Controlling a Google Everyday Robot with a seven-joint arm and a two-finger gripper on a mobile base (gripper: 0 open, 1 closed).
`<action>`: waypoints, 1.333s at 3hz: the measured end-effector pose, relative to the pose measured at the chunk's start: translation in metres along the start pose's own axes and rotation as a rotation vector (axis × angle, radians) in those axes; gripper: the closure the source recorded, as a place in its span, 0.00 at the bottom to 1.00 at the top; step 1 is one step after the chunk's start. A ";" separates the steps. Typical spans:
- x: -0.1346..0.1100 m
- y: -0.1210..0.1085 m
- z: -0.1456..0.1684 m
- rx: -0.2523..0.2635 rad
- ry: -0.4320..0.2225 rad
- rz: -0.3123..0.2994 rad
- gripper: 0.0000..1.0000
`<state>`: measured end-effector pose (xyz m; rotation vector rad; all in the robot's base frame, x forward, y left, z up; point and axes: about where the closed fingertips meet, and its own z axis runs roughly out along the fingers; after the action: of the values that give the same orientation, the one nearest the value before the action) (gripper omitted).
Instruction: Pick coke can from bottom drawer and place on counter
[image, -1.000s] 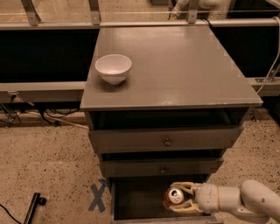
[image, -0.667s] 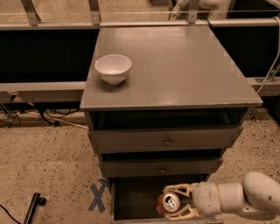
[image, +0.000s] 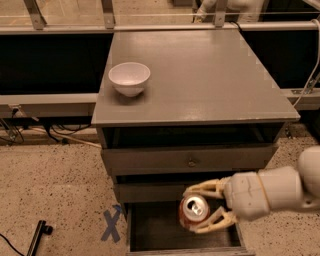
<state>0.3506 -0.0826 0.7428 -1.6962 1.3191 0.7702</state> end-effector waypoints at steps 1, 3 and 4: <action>-0.025 -0.024 -0.022 0.034 0.031 0.021 1.00; -0.030 -0.036 -0.030 0.062 0.075 0.008 1.00; -0.067 -0.083 -0.046 0.134 0.098 -0.025 1.00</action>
Offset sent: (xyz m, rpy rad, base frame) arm 0.0161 -0.0057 0.0382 -0.0228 -0.0028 -0.0458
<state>0.4126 -0.0841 0.8411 -1.6580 1.3817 0.5772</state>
